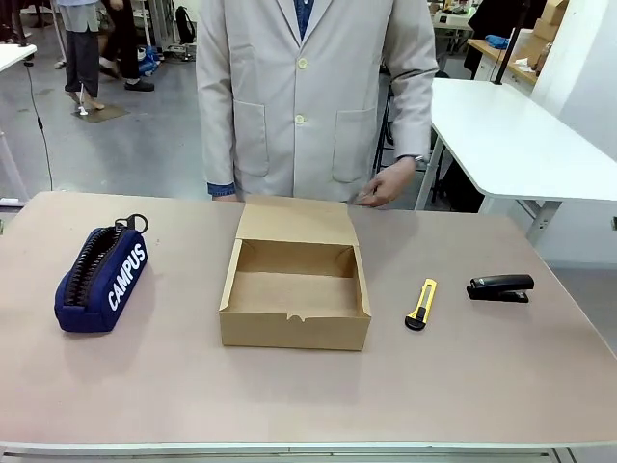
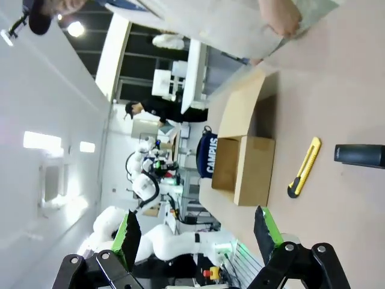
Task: Pack the item into the box.
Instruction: Pick up the item indicated by the person and place it inside the Mailer Box.
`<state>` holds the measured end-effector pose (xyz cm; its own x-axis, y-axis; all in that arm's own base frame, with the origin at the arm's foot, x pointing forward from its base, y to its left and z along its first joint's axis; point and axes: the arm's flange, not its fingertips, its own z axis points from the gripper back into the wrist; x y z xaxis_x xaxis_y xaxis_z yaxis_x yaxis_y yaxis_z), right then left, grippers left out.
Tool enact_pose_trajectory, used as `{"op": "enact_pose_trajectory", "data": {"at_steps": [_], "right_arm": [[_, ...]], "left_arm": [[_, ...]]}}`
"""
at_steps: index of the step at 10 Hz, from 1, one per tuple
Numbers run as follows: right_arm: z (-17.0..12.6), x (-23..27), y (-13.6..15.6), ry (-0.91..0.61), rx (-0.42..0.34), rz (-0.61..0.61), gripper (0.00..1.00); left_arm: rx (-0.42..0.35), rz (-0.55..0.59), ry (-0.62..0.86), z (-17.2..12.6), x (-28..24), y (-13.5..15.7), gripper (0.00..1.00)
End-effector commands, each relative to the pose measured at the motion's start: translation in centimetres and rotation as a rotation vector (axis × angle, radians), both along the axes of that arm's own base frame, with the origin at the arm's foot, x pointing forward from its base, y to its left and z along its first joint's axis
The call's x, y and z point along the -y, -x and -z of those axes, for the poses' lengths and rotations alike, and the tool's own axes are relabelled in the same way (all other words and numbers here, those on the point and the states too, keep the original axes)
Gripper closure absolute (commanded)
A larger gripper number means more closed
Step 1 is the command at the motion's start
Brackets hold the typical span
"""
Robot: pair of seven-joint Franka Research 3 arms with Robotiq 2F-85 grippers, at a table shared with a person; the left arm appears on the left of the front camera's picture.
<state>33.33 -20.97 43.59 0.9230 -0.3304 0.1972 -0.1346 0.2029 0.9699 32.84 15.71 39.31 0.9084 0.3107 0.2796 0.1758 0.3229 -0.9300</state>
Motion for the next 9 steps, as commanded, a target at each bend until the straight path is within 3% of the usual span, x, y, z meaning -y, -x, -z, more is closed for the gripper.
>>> {"op": "enact_pose_trajectory", "data": {"at_steps": [1, 9], "right_arm": [[-1.74, -0.20, 0.75, 0.028, 0.068, -0.043, 0.00], [-1.74, -0.20, 0.75, 0.028, 0.068, -0.043, 0.00]], "left_arm": [[0.050, 0.044, -0.032, -0.31, -0.89, 1.27, 0.00], [0.050, 0.044, -0.032, -0.31, -0.89, 1.27, 0.00]]}}
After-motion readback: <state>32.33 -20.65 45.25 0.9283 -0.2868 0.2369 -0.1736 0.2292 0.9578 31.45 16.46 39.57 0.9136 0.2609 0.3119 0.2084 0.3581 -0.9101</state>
